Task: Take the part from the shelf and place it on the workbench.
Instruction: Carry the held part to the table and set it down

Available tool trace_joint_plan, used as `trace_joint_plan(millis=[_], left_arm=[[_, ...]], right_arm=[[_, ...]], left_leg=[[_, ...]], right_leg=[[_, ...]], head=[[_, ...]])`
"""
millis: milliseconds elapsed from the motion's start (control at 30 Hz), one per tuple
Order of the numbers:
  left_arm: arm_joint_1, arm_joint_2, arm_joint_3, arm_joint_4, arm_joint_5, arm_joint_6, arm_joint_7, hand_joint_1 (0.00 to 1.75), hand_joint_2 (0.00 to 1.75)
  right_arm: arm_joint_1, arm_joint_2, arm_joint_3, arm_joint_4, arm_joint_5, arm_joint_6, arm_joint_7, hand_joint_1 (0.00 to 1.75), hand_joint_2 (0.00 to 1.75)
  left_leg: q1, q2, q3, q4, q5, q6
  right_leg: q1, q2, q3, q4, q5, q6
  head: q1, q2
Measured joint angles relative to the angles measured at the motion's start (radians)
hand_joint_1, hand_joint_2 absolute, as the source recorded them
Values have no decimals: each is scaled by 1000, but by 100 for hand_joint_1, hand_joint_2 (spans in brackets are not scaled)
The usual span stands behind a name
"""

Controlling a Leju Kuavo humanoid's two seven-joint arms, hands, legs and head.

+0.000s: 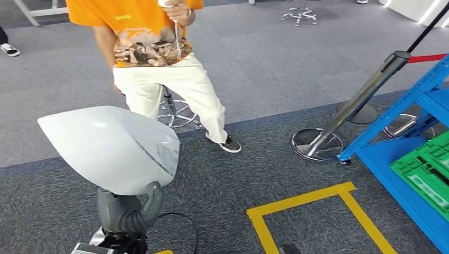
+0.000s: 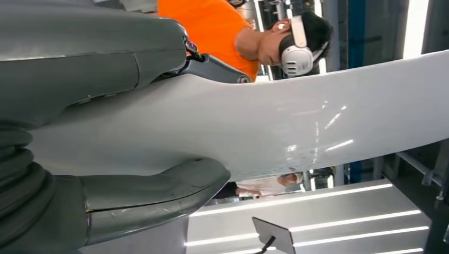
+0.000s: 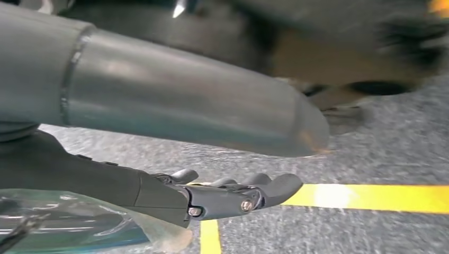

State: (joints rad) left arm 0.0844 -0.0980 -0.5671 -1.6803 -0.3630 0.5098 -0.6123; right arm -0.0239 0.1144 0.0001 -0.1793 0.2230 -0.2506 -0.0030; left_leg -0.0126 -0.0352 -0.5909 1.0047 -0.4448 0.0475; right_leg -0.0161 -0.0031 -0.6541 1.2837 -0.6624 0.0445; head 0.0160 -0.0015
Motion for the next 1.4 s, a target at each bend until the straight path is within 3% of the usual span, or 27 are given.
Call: trace_joint_plan(millis=[33,100,167,233,300,367,433,500,533,600,667,700,733,800,833,900,967,1000,1033,1067,1100,1167,1233,1300,1333,1400], left_arm=[[0,0,0,0,0,-1,1,175,175],[1,0,0,0,-1,-1,2,175,175],[0,0,0,0,-2,-2,3,175,175],[0,1,0,0,-4,-2,4,175,175],[2,2,2,0,-5,-1,6,175,175],[5,3,4,-1,-6,3,7,175,175],[7,6,4,-2,-7,7,8,175,175],[14,9,5,-2,-8,10,9,175,175],[18,10,7,-3,-8,13,10,175,175],[24,13,9,-5,-8,20,13,175,175],[27,15,9,-10,-8,25,14,175,175],[28,15,9,-12,-8,28,14,175,175],[29,16,9,-13,-9,32,14,175,175],[35,17,10,-16,-12,45,15,175,175],[38,17,10,-19,-15,54,15,175,175],[43,17,11,-23,-23,77,16,175,175],[47,19,11,-25,-27,95,16,175,175],[50,20,11,-25,-29,100,16,175,175],[52,21,11,-25,-30,103,16,175,175],[54,23,11,-26,-31,105,16,175,175],[56,24,11,-27,-32,106,16,175,175],[58,26,11,-30,-33,108,16,175,175],[60,27,11,-34,-33,109,16,175,175],[63,30,12,-37,-34,110,16,175,175],[65,31,12,-39,-34,111,16,175,175],[67,34,12,-43,-34,117,18,175,175]], right_arm=[[3,0,0,0,0,1,2,0,0],[6,0,0,0,1,3,3,0,0],[6,0,0,1,2,4,3,0,0],[6,0,0,3,4,8,4,0,0],[5,1,0,3,9,14,4,0,0],[4,2,0,3,16,19,4,0,0],[5,3,0,3,22,23,5,0,0],[7,3,0,3,25,24,8,0,0],[7,3,0,3,27,23,9,0,0],[5,3,1,3,32,23,8,0,0],[2,3,2,3,41,23,10,0,0],[0,3,3,3,45,23,11,0,0],[-1,3,5,3,51,24,14,0,0],[-6,3,10,3,64,25,19,0,0],[-8,4,13,2,73,24,20,0,0],[-11,6,22,2,89,19,25,0,0],[-10,8,33,2,102,16,33,0,0],[-9,8,37,2,107,15,37,0,0],[-7,9,40,2,110,14,41,0,0],[-6,9,43,2,113,13,43,0,0],[-6,9,46,2,114,12,44,0,0],[-9,10,51,2,114,11,44,0,0],[-11,11,55,3,114,10,44,0,0],[-13,13,57,3,114,11,44,0,0],[-14,14,58,3,115,10,43,0,0],[-12,16,60,3,116,9,39,0,0]], left_leg=[[0,-16,1,1,0,0],[2,-47,2,6,-2,-3],[1,-74,-4,18,-7,-13],[4,-97,-14,25,-7,-25],[9,-113,-20,27,-5,-36],[7,-74,-39,67,-30,-46],[9,-9,-92,180,-89,-54],[13,18,-144,289,-129,-59],[14,24,-148,298,-123,-60],[14,41,-99,209,-66,-56],[5,92,-30,82,-23,-46],[-1,111,-11,44,-17,-41],[-6,120,-6,30,-20,-36],[-7,95,-5,21,-19,-25],[-5,83,-1,16,-17,-19],[3,57,7,8,-11,-8],[4,29,7,8,-11,-2],[4,13,7,8,-12,-1],[4,-4,8,8,-12,-1],[4,-21,9,9,-13,-1],[5,-37,10,11,-14,-3],[6,-65,8,20,-19,-11],[7,-86,2,25,-21,-23],[11,-103,-4,26,-19,-34],[11,-91,-6,31,-24,-39],[9,-34,-32,90,-61,-48]], right_leg=[[0,2,-9,-1,19,1],[-4,20,24,-105,98,1],[-11,72,71,-217,146,0],[-11,97,90,-251,148,-7],[-8,71,96,-256,153,-19],[-9,41,103,-263,155,-31],[-6,9,107,-265,153,-40],[-3,-25,109,-265,149,-44],[-3,-41,110,-265,147,-44],[-2,-69,115,-265,142,-41],[0,-91,122,-264,135,-35],[2,-101,126,-264,132,-30],[4,-112,128,-265,129,-24],[3,-133,135,-267,121,-13],[1,-125,135,-261,113,-8],[-3,-68,106,-192,71,0],[-3,-12,36,-55,13,2],[-3,-3,3,0,0,2],[-3,1,-17,23,6,3],[-3,3,-18,4,33,3],[-4,10,0,-52,76,2],[-10,55,53,-188,142,2],[-13,87,84,-251,156,-2],[-10,71,92,-256,155,-12],[-9,60,95,-258,156,-18],[-10,31,101,-263,156,-31]], head=[[0,0],[0,0],[0,0],[0,0],[0,0],[-7,0],[-14,0],[-14,0],[-14,0],[-15,0],[-14,0],[-13,0],[-13,0],[-13,0],[-11,0],[-4,0],[2,0],[2,0],[3,0],[3,0],[3,0],[3,0],[3,0],[4,0],[2,0],[-2,0]])
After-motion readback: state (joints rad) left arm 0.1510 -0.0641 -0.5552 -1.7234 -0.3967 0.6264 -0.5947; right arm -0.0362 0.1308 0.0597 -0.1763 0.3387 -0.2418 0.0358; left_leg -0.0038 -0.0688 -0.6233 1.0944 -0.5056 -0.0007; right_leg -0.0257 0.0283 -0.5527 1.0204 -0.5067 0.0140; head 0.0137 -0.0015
